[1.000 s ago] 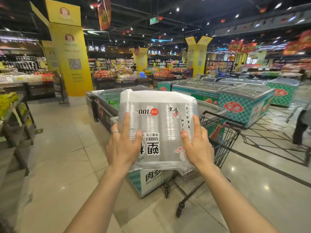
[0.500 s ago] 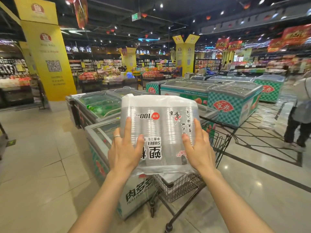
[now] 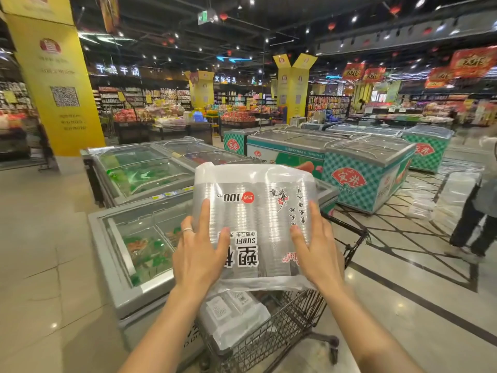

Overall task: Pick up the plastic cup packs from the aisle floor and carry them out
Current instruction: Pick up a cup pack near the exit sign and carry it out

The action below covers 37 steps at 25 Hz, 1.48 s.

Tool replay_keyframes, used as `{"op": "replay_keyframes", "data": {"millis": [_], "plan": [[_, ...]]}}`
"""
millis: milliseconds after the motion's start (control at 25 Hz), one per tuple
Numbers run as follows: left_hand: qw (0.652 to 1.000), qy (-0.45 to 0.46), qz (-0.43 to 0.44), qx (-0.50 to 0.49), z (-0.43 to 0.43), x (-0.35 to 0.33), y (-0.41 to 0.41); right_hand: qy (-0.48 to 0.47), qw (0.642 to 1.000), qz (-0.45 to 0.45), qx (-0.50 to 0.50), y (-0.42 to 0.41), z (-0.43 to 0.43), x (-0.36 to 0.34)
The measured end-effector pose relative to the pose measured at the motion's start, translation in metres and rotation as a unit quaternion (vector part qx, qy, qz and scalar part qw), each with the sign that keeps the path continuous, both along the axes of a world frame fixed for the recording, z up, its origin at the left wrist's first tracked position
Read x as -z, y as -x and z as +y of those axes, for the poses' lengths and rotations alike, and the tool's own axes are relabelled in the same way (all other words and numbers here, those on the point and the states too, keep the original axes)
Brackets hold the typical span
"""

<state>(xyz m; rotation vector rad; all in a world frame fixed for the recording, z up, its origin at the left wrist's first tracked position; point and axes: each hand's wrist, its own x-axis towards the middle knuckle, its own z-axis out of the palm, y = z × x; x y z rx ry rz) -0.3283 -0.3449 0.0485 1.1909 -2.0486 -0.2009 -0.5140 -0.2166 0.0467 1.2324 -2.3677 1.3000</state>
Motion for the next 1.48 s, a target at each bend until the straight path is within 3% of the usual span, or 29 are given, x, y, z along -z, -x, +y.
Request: {"op": "replay_keyframes", "data": {"millis": [400, 640, 880, 1160, 1480], "plan": [[1.000, -0.020, 0.004, -0.013, -0.121, 0.045, 0.101, -0.034, 0.999, 0.014, -0.014, 0.103, -0.116, 0.031], [0.995, -0.086, 0.003, -0.054, -0.220, 0.084, 0.142, -0.099, 0.994, -0.005, -0.049, 0.148, -0.228, 0.064], [0.987, -0.133, -0.011, -0.088, -0.260, 0.129, 0.154, -0.166, 0.981, -0.036, -0.092, 0.174, -0.294, 0.115], [0.966, -0.206, -0.036, -0.151, -0.281, 0.205, 0.170, -0.255, 0.949, -0.064, -0.172, 0.210, -0.348, 0.192], [0.917, -0.306, -0.061, -0.247, -0.258, 0.309, 0.200, -0.364, 0.890, -0.084, -0.261, 0.251, -0.384, 0.305]]}}
